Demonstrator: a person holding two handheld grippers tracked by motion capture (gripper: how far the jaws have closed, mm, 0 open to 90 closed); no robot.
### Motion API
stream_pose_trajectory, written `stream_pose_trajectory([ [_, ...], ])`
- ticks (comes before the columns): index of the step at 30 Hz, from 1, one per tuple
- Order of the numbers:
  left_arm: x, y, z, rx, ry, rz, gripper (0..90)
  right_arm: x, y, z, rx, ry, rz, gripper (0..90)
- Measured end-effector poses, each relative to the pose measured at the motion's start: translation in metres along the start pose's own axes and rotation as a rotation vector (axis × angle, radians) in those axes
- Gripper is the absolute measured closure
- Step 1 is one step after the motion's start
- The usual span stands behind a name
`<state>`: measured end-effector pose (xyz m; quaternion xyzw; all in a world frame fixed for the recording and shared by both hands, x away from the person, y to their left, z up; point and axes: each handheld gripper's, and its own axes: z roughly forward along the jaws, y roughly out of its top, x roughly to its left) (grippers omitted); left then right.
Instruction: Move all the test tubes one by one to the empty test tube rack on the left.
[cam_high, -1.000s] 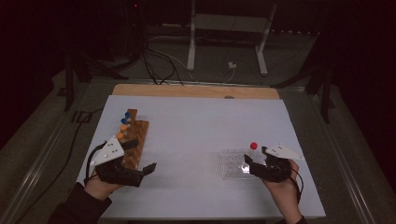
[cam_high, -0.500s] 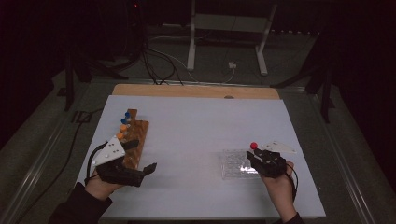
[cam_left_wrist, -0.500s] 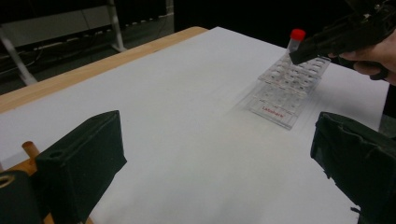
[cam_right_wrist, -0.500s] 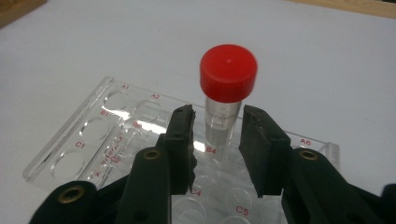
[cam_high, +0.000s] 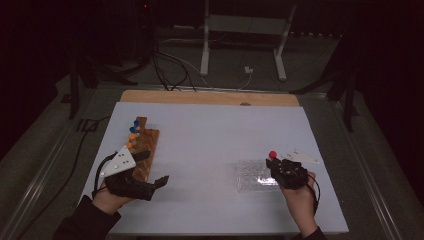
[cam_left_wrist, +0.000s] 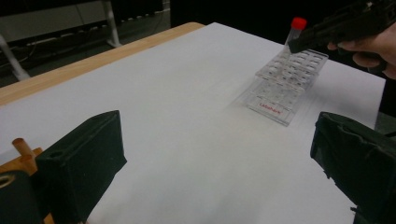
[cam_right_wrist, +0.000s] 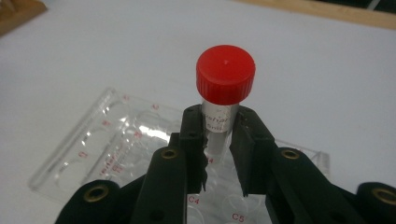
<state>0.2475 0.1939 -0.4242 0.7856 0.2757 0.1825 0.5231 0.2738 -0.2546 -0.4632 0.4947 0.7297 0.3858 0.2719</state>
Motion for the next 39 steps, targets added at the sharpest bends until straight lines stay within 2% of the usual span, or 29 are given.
stream_pose_trajectory([
  [9,0.0,0.001,0.0,-0.003,-0.008,0.0,4.0,0.003,0.01,-0.019,-0.059,-0.006,-0.029,75.3],
  [18,-0.001,0.002,0.0,-0.007,-0.028,-0.003,4.0,0.011,0.023,-0.046,-0.135,0.014,-0.053,75.3],
  [21,-0.002,0.003,0.001,-0.008,-0.037,-0.002,4.0,0.019,0.026,-0.052,-0.155,0.036,-0.071,75.3],
  [26,-0.006,0.005,0.002,-0.008,-0.056,0.005,4.0,0.037,0.029,-0.056,-0.161,0.104,-0.104,75.3],
  [30,-0.011,0.008,0.004,-0.007,-0.081,0.016,4.0,0.054,0.029,-0.052,-0.148,0.158,-0.139,75.3],
  [36,-0.017,0.012,0.008,0.0,-0.112,0.037,4.7,0.075,0.027,-0.042,-0.114,0.241,-0.168,75.3],
  [39,-0.02,0.013,0.011,-0.001,-0.129,0.038,4.8,0.085,0.027,-0.037,-0.1,0.267,-0.19,75.3],
])
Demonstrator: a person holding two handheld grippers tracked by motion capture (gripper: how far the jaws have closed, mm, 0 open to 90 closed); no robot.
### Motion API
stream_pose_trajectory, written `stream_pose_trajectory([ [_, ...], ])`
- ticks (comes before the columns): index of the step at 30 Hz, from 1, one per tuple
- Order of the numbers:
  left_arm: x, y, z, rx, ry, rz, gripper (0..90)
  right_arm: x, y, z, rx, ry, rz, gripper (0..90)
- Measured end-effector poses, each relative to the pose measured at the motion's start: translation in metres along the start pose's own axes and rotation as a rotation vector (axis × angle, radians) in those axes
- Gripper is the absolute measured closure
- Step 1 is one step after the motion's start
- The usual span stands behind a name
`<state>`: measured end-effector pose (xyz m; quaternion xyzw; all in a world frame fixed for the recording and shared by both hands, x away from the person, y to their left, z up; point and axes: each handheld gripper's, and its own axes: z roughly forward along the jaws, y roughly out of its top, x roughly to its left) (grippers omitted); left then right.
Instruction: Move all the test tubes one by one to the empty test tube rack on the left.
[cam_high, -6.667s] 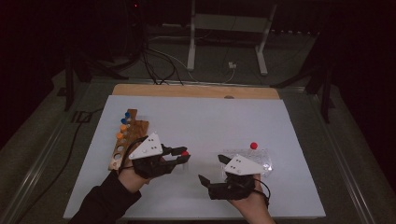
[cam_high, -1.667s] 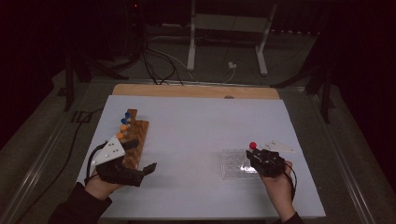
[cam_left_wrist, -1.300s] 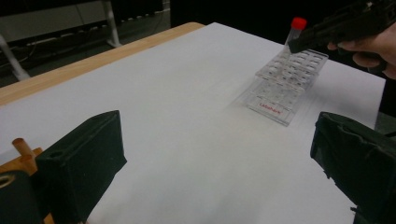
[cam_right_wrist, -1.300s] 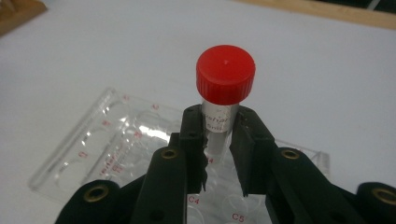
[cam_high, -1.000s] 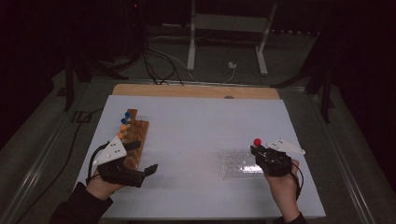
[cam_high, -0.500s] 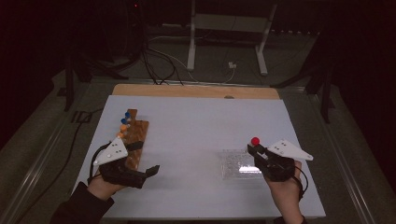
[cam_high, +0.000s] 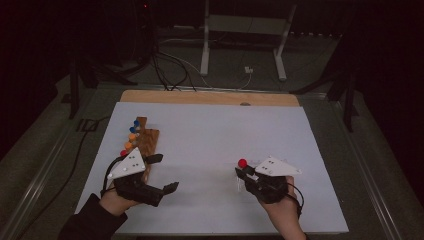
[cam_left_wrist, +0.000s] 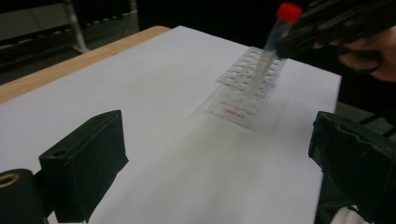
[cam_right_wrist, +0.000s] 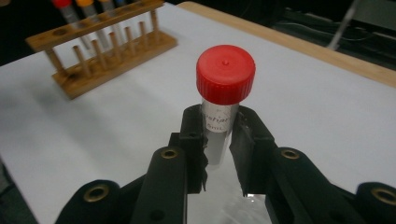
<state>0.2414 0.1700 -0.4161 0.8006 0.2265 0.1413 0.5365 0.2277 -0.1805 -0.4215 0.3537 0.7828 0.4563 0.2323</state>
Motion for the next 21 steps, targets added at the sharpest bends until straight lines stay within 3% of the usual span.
stream_pose_trajectory([
  [21,-0.027,0.017,0.04,0.007,-0.147,0.062,11.7,0.038,-0.003,0.025,0.057,0.125,-0.076,75.3],
])
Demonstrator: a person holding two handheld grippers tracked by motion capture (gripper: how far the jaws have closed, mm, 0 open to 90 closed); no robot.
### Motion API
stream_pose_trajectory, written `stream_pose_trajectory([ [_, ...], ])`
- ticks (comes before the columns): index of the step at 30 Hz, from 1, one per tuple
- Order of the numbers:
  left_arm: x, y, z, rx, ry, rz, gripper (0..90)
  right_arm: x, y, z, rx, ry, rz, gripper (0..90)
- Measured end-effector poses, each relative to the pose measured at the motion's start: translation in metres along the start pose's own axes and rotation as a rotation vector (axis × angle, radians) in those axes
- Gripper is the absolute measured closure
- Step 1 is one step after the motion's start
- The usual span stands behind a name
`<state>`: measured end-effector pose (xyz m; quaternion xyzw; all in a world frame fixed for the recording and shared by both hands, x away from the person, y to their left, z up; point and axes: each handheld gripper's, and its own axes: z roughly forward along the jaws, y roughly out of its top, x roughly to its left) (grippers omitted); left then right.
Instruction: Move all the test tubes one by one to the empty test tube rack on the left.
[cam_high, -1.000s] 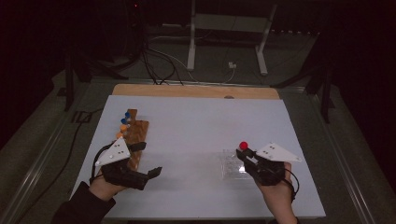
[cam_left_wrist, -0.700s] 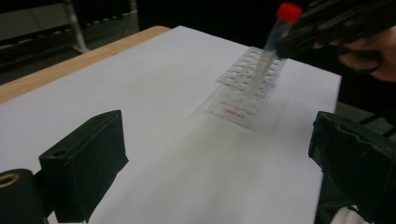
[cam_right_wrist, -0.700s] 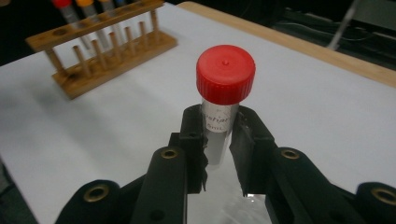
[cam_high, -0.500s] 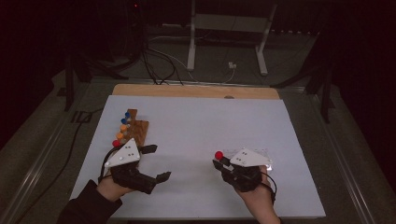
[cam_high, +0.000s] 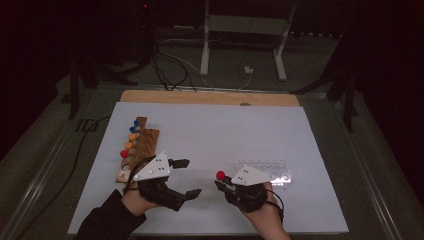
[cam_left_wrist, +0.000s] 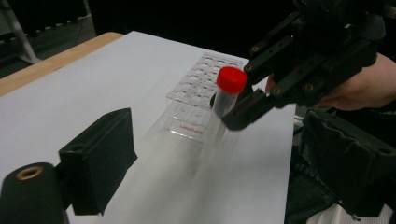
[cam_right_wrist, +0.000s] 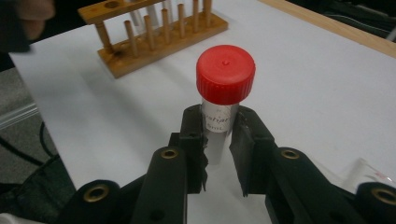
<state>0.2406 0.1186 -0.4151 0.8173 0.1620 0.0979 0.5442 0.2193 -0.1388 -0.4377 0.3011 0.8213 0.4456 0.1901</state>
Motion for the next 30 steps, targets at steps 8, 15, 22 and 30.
stream_pose_trajectory([
  [8,-0.004,0.0,0.013,0.004,-0.027,0.028,25.2,0.015,-0.001,0.009,0.02,0.05,-0.025,75.3],
  [15,-0.008,0.0,0.021,0.013,-0.046,0.051,44.2,0.021,0.0,0.012,0.025,0.075,-0.03,75.3],
  [22,-0.011,-0.001,0.03,0.034,-0.056,0.096,61.8,0.022,0.0,0.011,0.022,0.078,-0.035,75.3],
  [30,-0.01,0.0,0.03,0.034,-0.048,0.111,71.4,0.02,0.0,0.011,0.016,0.086,-0.022,75.0],
])
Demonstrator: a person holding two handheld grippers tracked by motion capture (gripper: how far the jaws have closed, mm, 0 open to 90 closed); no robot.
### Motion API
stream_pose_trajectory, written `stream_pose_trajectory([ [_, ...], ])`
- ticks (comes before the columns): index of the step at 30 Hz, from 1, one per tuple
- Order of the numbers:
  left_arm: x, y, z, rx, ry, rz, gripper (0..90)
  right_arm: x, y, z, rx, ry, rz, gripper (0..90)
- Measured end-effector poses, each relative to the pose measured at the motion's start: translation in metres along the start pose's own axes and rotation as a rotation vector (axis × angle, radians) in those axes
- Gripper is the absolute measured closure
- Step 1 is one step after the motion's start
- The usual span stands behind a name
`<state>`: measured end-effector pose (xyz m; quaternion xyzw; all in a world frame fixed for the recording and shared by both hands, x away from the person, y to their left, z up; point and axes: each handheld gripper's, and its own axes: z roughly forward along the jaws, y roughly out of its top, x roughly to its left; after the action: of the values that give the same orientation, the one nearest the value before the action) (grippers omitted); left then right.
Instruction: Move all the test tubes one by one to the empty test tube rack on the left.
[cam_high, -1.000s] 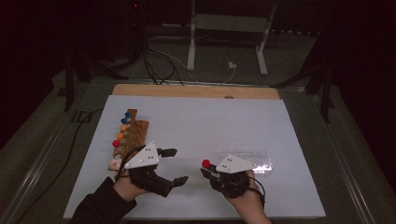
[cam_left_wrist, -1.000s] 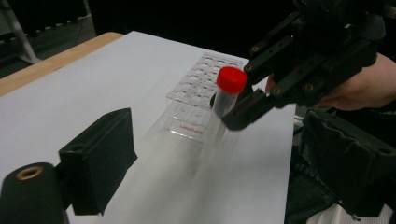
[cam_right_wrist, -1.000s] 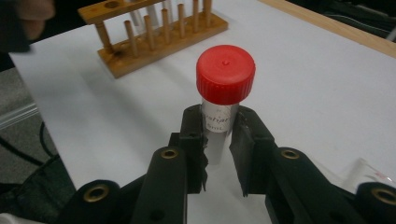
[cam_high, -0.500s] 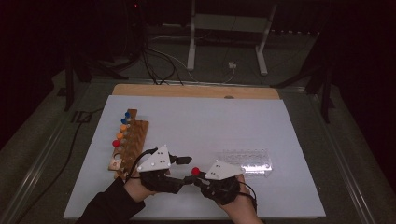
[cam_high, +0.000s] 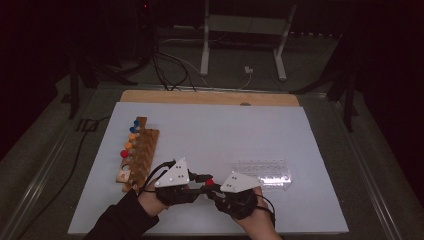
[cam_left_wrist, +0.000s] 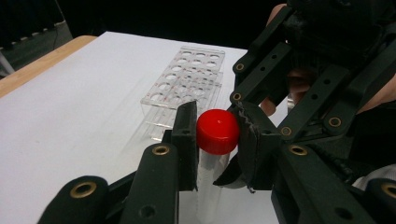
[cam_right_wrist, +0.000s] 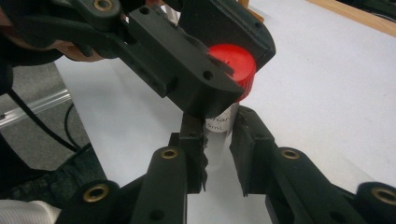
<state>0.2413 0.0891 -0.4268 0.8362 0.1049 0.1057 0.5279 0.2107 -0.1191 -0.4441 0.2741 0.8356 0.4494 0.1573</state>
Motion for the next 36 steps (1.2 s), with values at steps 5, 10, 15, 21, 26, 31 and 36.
stream_pose_trajectory([
  [5,0.003,0.002,-0.003,-0.003,0.007,-0.014,71.7,-0.003,0.0,-0.003,-0.025,0.003,0.01,68.2],
  [10,0.009,0.003,-0.013,-0.01,0.037,-0.024,71.8,-0.01,0.0,-0.011,-0.068,-0.03,0.017,49.7],
  [15,0.014,0.005,-0.025,-0.011,0.068,-0.036,71.8,-0.021,-0.002,-0.019,-0.106,-0.075,0.05,24.5],
  [21,0.019,0.01,-0.042,-0.021,0.099,-0.042,71.7,-0.033,-0.006,-0.025,-0.143,-0.092,0.09,6.1],
  [26,0.023,0.015,-0.059,-0.036,0.134,-0.047,71.8,-0.041,-0.01,-0.031,-0.154,-0.082,0.105,0.0],
  [31,0.026,0.019,-0.08,-0.052,0.186,-0.044,71.8,-0.043,-0.011,-0.032,-0.16,-0.087,0.103,0.0],
  [36,0.031,0.021,-0.103,-0.058,0.246,-0.046,71.8,-0.045,-0.011,-0.033,-0.166,-0.061,0.116,0.0],
])
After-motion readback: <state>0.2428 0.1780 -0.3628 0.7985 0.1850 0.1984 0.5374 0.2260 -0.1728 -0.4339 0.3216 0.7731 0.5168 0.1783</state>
